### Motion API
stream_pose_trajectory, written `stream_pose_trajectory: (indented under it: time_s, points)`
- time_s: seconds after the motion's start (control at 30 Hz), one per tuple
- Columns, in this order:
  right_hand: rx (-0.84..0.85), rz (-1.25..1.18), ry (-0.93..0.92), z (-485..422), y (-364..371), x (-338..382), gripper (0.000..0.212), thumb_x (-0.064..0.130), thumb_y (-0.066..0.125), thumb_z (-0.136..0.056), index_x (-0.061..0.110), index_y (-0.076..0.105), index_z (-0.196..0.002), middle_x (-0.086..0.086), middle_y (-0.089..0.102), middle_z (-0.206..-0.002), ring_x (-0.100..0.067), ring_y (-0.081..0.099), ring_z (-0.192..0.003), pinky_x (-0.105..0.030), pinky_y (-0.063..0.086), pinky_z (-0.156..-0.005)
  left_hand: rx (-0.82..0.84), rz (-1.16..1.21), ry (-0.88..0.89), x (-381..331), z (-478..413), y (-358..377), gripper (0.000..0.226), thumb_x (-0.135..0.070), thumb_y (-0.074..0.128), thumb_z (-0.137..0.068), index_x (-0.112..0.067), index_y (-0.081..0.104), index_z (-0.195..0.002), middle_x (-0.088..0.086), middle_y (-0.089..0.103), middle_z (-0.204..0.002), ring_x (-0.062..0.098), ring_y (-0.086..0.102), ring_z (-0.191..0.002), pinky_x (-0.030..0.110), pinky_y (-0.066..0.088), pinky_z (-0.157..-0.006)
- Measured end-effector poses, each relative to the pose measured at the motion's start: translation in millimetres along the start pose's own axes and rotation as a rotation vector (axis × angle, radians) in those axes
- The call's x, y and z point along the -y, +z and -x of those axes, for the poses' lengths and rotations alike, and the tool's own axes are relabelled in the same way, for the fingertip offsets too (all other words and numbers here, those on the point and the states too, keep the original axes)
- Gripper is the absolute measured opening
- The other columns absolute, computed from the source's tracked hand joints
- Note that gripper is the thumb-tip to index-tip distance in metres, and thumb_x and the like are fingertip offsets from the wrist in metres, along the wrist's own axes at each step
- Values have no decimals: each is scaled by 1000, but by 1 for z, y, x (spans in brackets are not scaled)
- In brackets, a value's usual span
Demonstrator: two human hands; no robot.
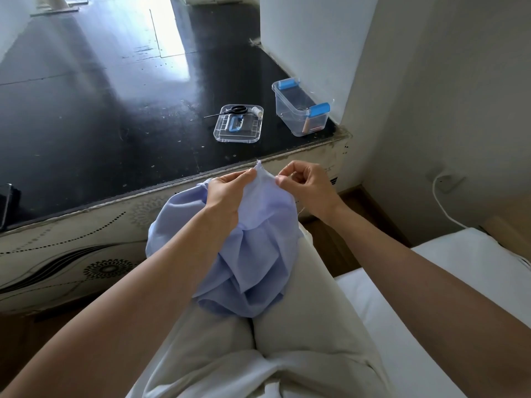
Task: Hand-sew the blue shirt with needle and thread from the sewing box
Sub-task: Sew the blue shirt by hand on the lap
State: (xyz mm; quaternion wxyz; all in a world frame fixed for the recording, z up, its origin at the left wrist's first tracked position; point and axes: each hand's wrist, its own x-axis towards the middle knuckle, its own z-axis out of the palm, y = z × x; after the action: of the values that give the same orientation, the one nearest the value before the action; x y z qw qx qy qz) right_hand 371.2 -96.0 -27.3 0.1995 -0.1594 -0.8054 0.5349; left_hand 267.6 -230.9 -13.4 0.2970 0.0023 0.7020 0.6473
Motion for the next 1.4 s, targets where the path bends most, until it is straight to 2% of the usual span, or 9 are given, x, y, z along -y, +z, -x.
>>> stream_pose_trajectory:
  time_s: [0.17,0.37,0.63,0.8,0.9,1.0,1.2,1.3,1.4]
  points:
    - [-75,178,-67,-3,20,3,26,40,72,-84,15,67,-85,10,60,-68,-2,55,-57,-8,43,-54,-6,13,-62,0,2,6,21,-29,77,-83,-11,66,-76,10,65,-78,26,63,-75,35,53,-68]
    - [-58,189,-40,-4,23,1,19,26,72,-88,7,69,-85,-8,66,-73,-12,54,-62,-29,55,-63,17,15,-110,2,1,7,25,-31,76,-83,-8,67,-80,11,64,-77,25,61,-73,34,50,-68]
    - [767,142,236,16,-8,12,5,16,70,-88,14,72,-85,10,60,-68,-2,51,-63,-17,42,-60,-52,36,-69,2,-7,1,31,-30,84,-74,-8,70,-89,16,71,-90,32,67,-81,46,59,-81]
    - [127,-48,36,7,-2,3,4,17,65,-93,13,66,-90,-22,62,-78,-26,54,-63,-24,50,-59,-27,46,-91,2,-8,3,28,-31,79,-80,-7,67,-88,13,66,-82,27,63,-74,35,55,-67]
    - [-65,47,-34,-1,7,2,11,28,68,-91,18,63,-87,-12,61,-67,-14,49,-55,-20,47,-53,11,16,-103,0,-8,5,28,-32,74,-85,-6,63,-83,16,63,-83,27,62,-77,38,53,-76]
    - [-80,150,-44,-5,18,3,22,40,71,-84,19,65,-85,5,60,-67,-7,52,-55,-12,46,-54,-1,24,-114,-1,-5,7,25,-28,76,-84,-6,64,-85,15,66,-87,27,64,-82,38,54,-75]
    - [-85,200,-58,-10,23,-1,16,27,73,-87,13,68,-80,-3,66,-71,-10,55,-60,-27,54,-61,37,1,-96,2,-5,6,22,-27,74,-86,-8,62,-82,11,63,-82,23,61,-78,37,52,-79]
    - [160,122,-58,-4,16,0,17,20,72,-88,3,71,-84,-7,62,-67,-6,50,-57,-21,49,-60,-18,41,-109,-1,-5,5,29,-27,80,-80,-5,66,-91,13,66,-78,26,64,-71,32,54,-64]
    - [444,61,39,3,6,1,15,16,72,-87,1,72,-90,-12,63,-72,-14,52,-63,-26,48,-64,-54,60,-124,-2,-8,3,45,-30,84,-74,-2,67,-106,15,70,-88,29,68,-78,39,59,-71]
